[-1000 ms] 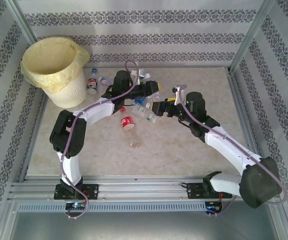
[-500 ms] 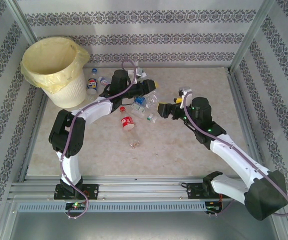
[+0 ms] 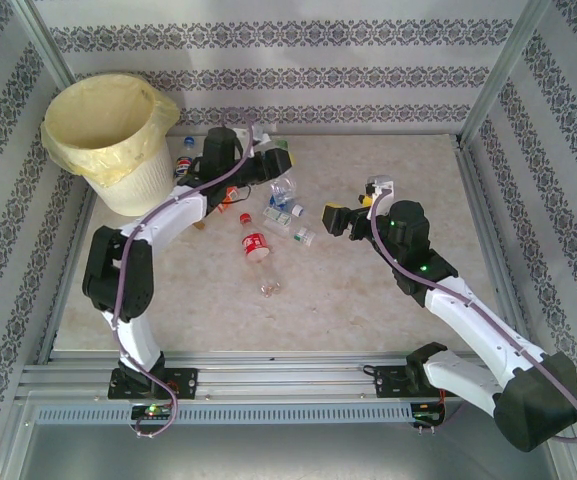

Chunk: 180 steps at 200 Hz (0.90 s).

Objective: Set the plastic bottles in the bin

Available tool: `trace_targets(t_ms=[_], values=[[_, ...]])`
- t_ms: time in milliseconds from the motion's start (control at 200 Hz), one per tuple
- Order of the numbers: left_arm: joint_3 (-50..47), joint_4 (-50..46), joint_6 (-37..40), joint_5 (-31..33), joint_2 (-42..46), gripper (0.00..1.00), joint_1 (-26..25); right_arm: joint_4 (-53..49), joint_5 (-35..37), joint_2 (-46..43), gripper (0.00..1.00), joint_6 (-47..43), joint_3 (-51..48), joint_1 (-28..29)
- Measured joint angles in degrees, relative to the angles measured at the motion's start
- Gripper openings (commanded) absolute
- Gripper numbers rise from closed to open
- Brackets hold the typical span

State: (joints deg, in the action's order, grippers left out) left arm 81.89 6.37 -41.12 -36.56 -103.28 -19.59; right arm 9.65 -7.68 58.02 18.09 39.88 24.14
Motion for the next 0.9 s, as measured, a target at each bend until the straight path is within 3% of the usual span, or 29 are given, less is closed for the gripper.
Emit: trace_targets(t_ms=[395,620,899], values=[[5.5,-12.4,8.1,8.4,6.8,0.54,7.8,0.0,-0.1,2.4,0.98,-0.1,0.1,0.0],[19.0,-25.8,14.8,19.9,7.4,0.57,11.3,0.0,-0.3,4.0,0.98,-0.1,1.0,0.0],[29.4,-33.6,23.2,34.3,7.0,0.57,13.7,-0.1,-0.7,4.4,0.98,-0.1,1.7,0.0]])
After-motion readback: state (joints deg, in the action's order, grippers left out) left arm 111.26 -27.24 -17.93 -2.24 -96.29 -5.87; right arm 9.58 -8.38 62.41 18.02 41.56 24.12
